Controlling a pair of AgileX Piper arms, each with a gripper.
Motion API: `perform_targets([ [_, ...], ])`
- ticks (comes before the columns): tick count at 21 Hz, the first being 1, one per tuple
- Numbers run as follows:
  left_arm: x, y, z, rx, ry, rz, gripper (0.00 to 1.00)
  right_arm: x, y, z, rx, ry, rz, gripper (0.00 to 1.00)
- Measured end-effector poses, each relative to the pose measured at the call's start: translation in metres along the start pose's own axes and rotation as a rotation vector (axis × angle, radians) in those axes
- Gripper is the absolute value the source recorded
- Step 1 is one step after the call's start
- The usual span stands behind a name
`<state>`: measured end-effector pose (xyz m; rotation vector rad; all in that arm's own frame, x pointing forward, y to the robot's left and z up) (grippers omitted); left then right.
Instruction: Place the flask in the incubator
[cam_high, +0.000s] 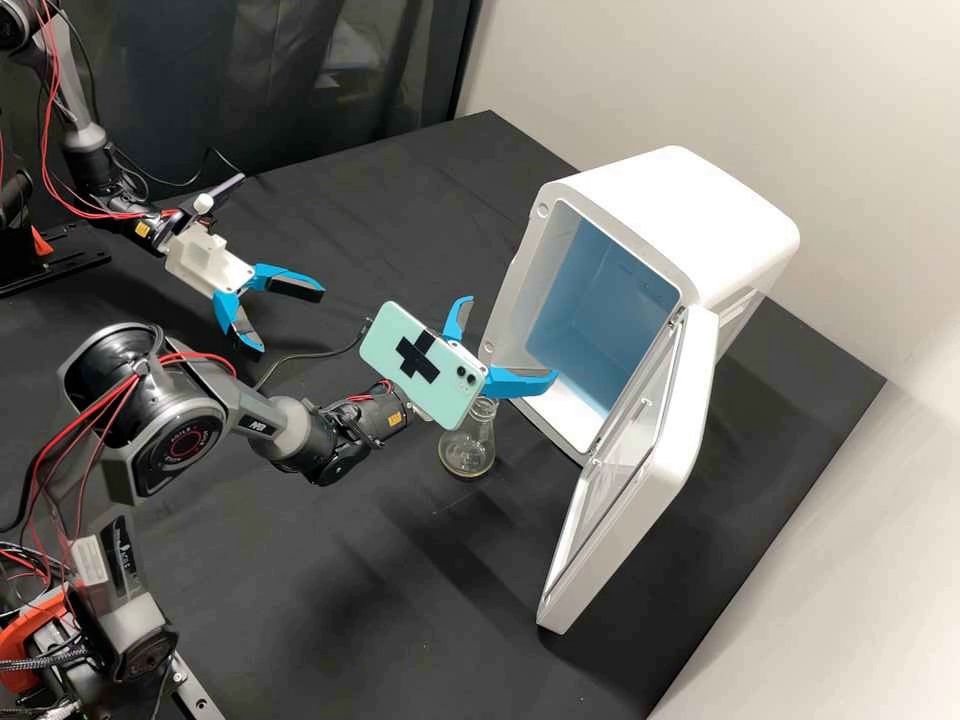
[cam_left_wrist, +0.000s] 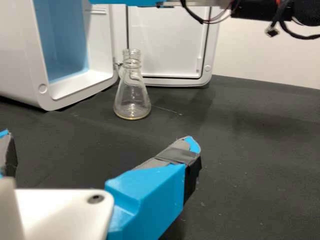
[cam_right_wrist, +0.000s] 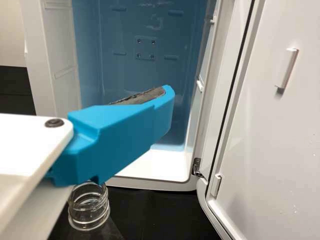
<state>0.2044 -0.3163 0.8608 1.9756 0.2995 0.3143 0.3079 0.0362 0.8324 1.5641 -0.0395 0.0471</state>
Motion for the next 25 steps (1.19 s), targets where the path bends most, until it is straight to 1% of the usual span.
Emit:
perform_targets([
  [2,-0.001,0.0008,-0.003,-0.012,0.012,0.004,1.00,0.000,0.000,0.000,0.000,0.000,0.000,1.00],
  [4,-0.001,0.0017,-0.004,-0.033,0.019,0.008,1.00,0.000,0.000,0.000,0.000,0.000,0.000,1.00],
  [6,-0.001,0.0015,-0.004,-0.030,0.013,0.006,1.00,0.000,0.000,0.000,0.000,0.000,0.000,1.00],
  [8,-0.002,0.0037,-0.002,-0.020,0.000,0.012,1.00,-0.002,0.000,0.000,0.000,0.002,0.003,1.00],
  [10,-0.003,0.0067,0.001,-0.010,-0.015,0.024,1.00,-0.009,0.000,0.005,-0.009,0.004,0.006,1.00],
  [11,-0.003,0.0077,0.003,-0.007,-0.019,0.028,1.00,-0.016,0.001,0.008,-0.007,0.007,0.002,1.00],
  [12,-0.003,0.0085,0.003,-0.005,-0.022,0.031,1.00,-0.023,0.002,0.012,0.001,0.003,-0.004,1.00],
  [14,-0.003,0.0087,0.003,-0.014,-0.022,0.032,1.00,-0.037,0.004,0.017,0.015,0.009,-0.002,1.00],
  [15,-0.003,0.0087,0.003,-0.024,-0.022,0.031,1.00,-0.043,0.003,0.020,0.015,0.009,-0.006,1.00],
  [16,-0.004,0.0092,0.003,-0.026,-0.023,0.034,1.00,-0.050,0.002,0.022,0.013,0.009,-0.006,1.00],
  [18,-0.004,0.0113,0.004,-0.022,-0.026,0.043,1.00,-0.062,-0.002,0.026,0.008,0.013,-0.018,1.00],
  [19,-0.005,0.0123,0.004,-0.020,-0.027,0.047,1.00,-0.067,-0.006,0.027,0.002,0.017,-0.038,1.00],
  [20,-0.005,0.0128,0.005,-0.019,-0.027,0.049,1.00,-0.072,-0.010,0.029,-0.002,0.011,-0.062,1.00],
  [21,-0.005,0.0130,0.005,-0.019,-0.028,0.050,1.00,-0.075,-0.013,0.031,-0.004,0.006,-0.078,1.00],
  [23,-0.005,0.0140,0.005,-0.017,-0.029,0.055,1.00,-0.079,-0.018,0.034,-0.003,-0.007,-0.103,1.00],
  [25,-0.006,0.0145,0.005,-0.016,-0.029,0.057,1.00,-0.080,-0.025,0.038,0.001,-0.027,-0.131,1.00],
])
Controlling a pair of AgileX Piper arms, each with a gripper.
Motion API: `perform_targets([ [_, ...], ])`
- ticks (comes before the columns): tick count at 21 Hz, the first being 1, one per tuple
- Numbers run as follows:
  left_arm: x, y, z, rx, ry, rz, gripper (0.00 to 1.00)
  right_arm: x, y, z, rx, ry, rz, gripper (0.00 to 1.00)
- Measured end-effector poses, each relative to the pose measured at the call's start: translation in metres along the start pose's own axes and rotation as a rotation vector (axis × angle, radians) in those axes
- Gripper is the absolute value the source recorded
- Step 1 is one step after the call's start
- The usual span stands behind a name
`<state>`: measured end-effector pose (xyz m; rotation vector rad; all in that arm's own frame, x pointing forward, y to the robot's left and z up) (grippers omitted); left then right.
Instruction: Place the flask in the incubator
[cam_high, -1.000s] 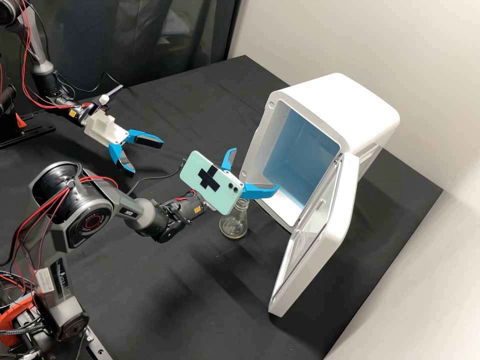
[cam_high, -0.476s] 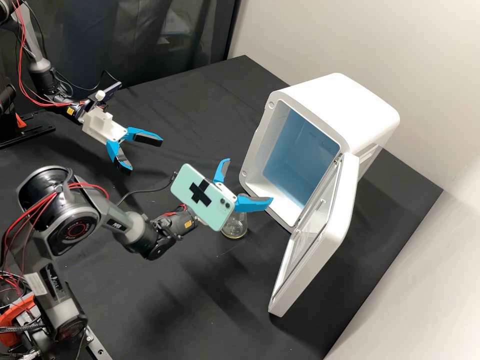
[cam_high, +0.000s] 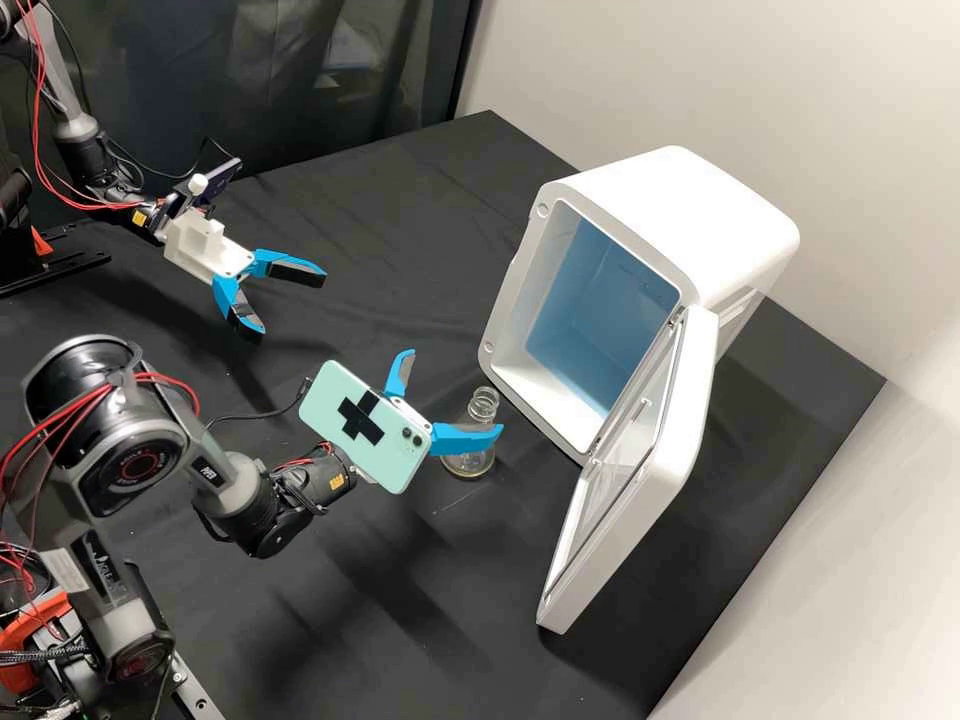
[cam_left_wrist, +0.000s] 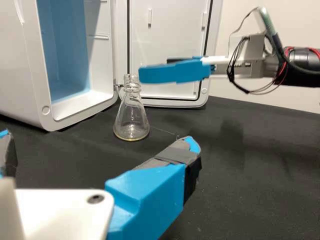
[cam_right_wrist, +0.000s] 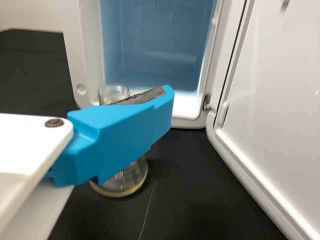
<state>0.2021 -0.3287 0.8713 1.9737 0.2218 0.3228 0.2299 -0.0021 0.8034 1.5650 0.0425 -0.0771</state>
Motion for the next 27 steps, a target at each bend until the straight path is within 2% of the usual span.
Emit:
perform_targets([
  [3,0.000,0.0000,0.000,0.000,0.000,0.000,1.00,0.005,-0.013,0.011,-0.002,-0.055,-0.049,1.00],
  [4,0.000,0.0000,0.000,0.000,0.000,0.000,1.00,0.008,-0.016,0.015,-0.006,-0.080,-0.054,1.00],
  [8,0.000,0.0000,0.000,0.000,0.000,0.000,1.00,0.021,-0.020,0.030,-0.018,-0.161,-0.042,1.00],
  [11,0.000,0.0000,0.000,0.000,0.000,0.000,1.00,0.028,-0.022,0.037,-0.021,-0.198,-0.032,1.00],
  [17,0.000,0.0000,0.000,0.000,0.000,0.000,1.00,0.044,-0.024,0.046,-0.044,-0.235,-0.017,1.00],
  [20,0.000,0.0001,0.000,0.000,0.002,0.001,1.00,0.053,-0.026,0.046,-0.047,-0.239,-0.008,1.00],
  [24,0.000,0.0001,0.000,0.000,0.002,0.001,1.00,0.063,-0.032,0.043,-0.071,-0.228,-0.015,1.00],
  [27,0.000,0.0001,0.000,0.000,0.002,0.001,1.00,0.070,-0.036,0.044,-0.081,-0.238,-0.013,1.00],
])
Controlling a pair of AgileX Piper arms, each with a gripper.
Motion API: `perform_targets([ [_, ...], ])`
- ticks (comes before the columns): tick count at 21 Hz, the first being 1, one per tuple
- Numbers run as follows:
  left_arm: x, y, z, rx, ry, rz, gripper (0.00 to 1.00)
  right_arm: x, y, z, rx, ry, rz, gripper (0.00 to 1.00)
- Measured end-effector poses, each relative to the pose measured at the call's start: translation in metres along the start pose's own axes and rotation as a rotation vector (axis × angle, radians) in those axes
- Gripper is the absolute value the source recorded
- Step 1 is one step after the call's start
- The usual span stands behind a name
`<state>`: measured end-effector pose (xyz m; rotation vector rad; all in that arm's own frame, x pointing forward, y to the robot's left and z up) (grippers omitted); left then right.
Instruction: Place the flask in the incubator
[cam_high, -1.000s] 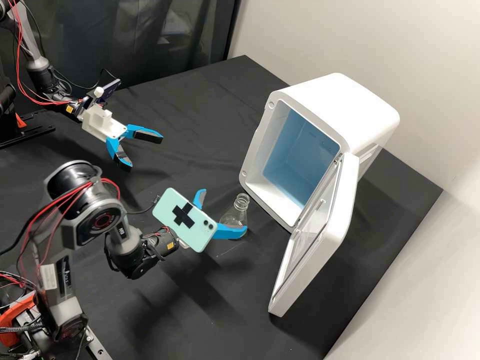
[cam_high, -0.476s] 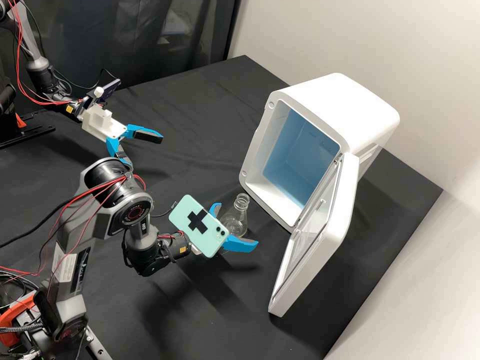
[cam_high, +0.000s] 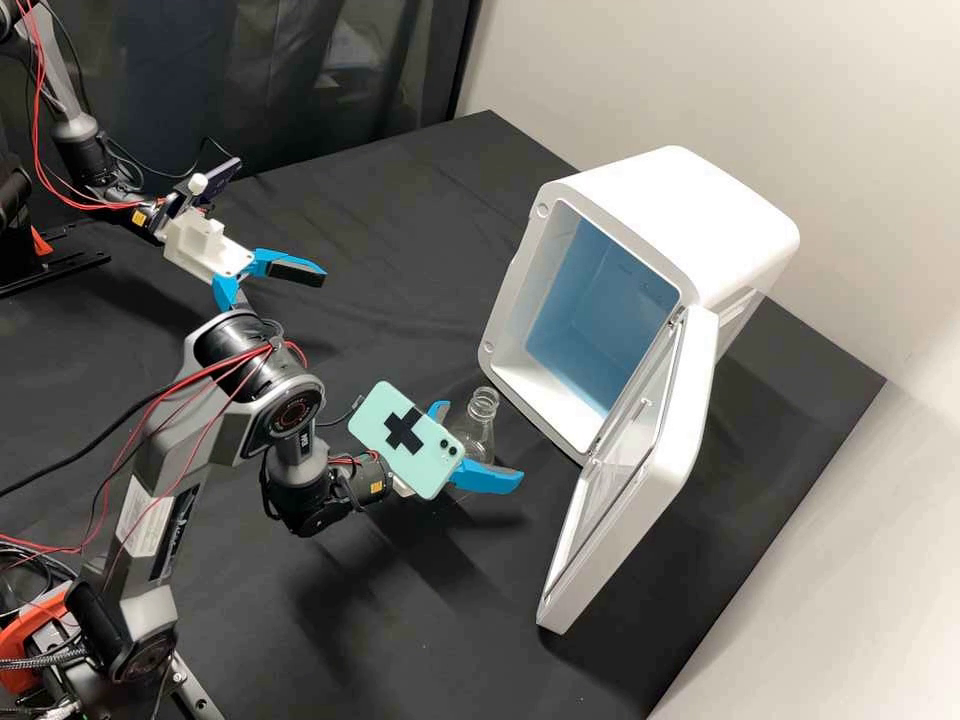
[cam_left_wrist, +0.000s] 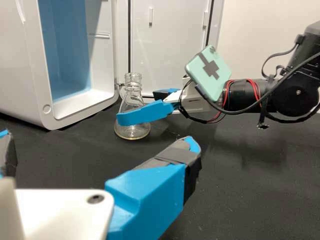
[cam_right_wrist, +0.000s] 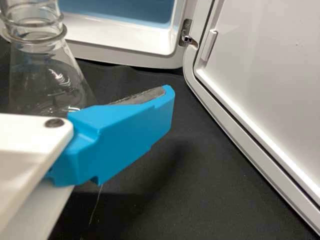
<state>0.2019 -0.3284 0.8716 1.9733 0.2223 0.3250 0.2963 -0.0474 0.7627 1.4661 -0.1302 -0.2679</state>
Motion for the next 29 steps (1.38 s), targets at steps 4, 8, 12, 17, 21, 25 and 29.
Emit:
perform_targets([
  [4,0.000,0.0000,0.000,0.000,0.000,0.000,1.00,0.008,-0.007,-0.001,-0.022,-0.003,-0.013,1.00],
  [8,0.000,0.0000,0.000,0.000,0.000,0.000,1.00,0.015,-0.011,0.001,-0.035,-0.020,-0.032,1.00],
  [12,0.000,0.0000,0.000,0.000,0.000,0.000,1.00,0.024,-0.010,0.007,-0.036,-0.039,-0.023,1.00],
  [17,0.000,0.0000,0.000,0.000,0.000,0.000,1.00,0.028,-0.005,0.012,-0.061,-0.052,-0.006,1.00],
  [21,0.000,-0.0001,0.000,0.000,-0.002,-0.001,1.00,0.025,-0.005,0.014,-0.066,-0.057,-0.003,1.00],
  [25,0.000,-0.0001,0.000,0.000,-0.002,-0.001,1.00,0.019,0.000,0.010,-0.066,-0.049,0.007,1.00],
  [29,0.000,-0.0001,0.000,0.000,-0.002,-0.001,1.00,0.016,0.001,0.010,-0.066,-0.047,0.011,1.00],
])
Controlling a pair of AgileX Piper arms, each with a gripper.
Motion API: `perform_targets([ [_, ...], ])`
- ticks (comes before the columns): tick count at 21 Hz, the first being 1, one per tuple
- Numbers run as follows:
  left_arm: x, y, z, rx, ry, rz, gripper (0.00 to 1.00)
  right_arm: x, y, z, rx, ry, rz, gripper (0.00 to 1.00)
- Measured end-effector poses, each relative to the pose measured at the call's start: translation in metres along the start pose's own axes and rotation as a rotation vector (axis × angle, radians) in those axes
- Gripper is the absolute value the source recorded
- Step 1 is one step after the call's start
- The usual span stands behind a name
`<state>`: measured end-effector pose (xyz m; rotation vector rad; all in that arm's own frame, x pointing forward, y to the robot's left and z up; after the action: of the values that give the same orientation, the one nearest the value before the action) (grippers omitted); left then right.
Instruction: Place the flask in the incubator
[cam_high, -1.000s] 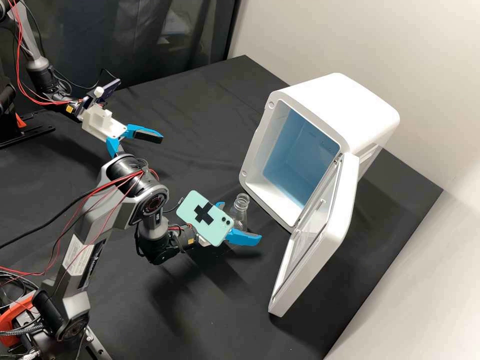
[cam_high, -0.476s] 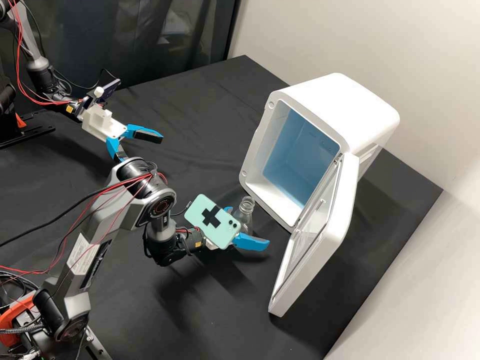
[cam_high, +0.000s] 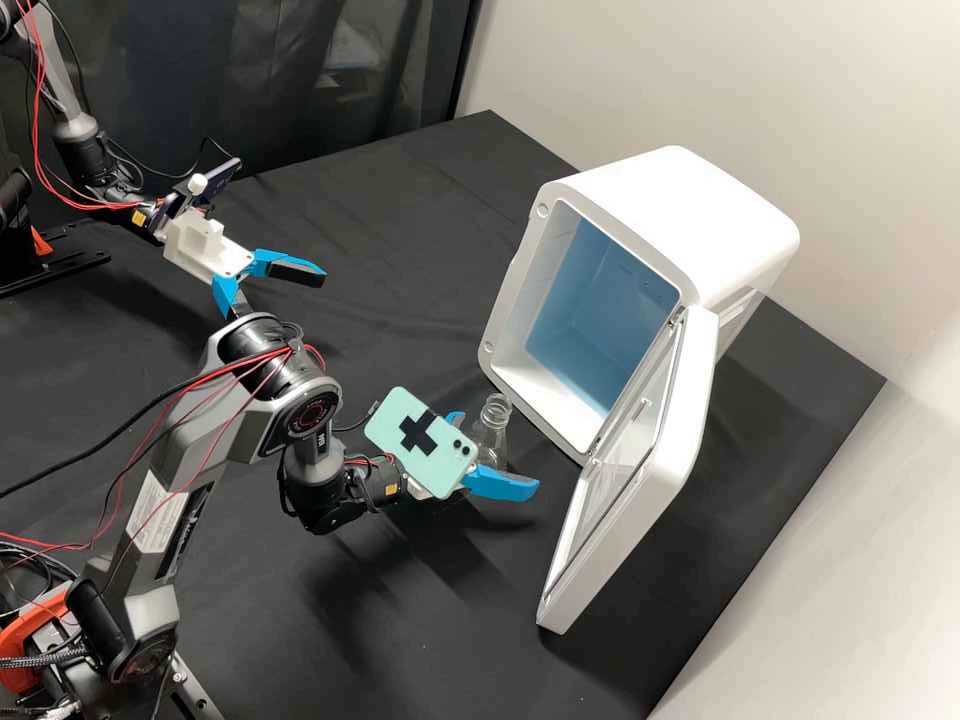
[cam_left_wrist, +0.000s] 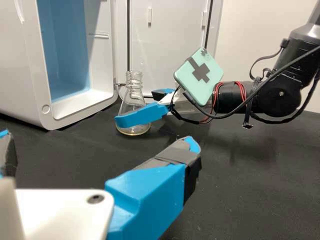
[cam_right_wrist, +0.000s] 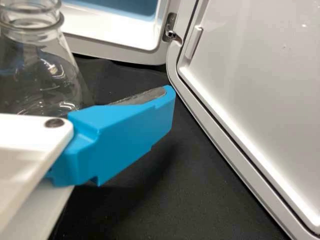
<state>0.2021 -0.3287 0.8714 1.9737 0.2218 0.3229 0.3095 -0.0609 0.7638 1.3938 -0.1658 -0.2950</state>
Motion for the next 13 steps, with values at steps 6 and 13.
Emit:
perform_targets([
  [6,0.0000,0.0000,0.0000,0.000,0.000,0.000,1.00,-0.0038,0.0032,-0.0025,0.039,0.012,0.005,1.00],
  [13,0.0000,0.0000,0.0000,-0.009,0.000,0.000,1.00,-0.0053,0.0027,-0.0018,0.057,0.013,0.006,0.00],
])
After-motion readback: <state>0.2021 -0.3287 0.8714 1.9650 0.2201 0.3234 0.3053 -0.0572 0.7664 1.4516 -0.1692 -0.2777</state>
